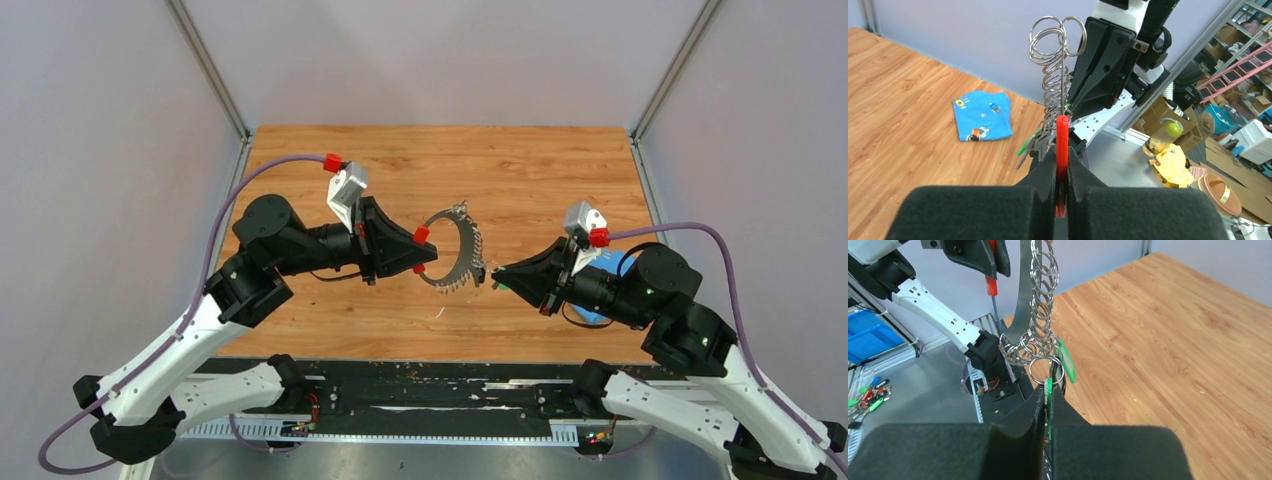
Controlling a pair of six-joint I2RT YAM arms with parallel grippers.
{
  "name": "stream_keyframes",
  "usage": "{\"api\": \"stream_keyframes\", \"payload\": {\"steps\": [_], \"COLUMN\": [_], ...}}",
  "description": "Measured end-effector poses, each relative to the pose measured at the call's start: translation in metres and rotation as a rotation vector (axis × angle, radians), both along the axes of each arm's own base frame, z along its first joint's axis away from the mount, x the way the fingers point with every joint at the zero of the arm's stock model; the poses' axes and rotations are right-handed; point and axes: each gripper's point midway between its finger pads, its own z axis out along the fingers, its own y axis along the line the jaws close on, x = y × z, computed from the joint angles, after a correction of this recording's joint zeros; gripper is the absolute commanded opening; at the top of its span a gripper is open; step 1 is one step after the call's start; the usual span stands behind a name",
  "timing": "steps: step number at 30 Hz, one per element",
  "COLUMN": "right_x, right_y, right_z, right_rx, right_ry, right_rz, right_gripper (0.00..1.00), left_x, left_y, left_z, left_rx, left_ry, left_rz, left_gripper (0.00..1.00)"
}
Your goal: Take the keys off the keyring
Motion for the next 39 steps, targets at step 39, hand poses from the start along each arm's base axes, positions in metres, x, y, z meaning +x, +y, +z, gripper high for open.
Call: {"api": "stream_keyframes", "payload": {"steps": [39], "right_x": [0.019], "right_y": [0.014], "right_z": [-0.027], "right_rx": [-0.007], "right_ry": [0.129], "right_rz": [-0.067], "right_gripper": [0.21], "left_x": [0.013], "left_y": [-0.003], "left_z": [-0.005], "left_rx": [0.03], "left_ry": [0.093], "left_rz": [0.076], "left_gripper": [0.0]}}
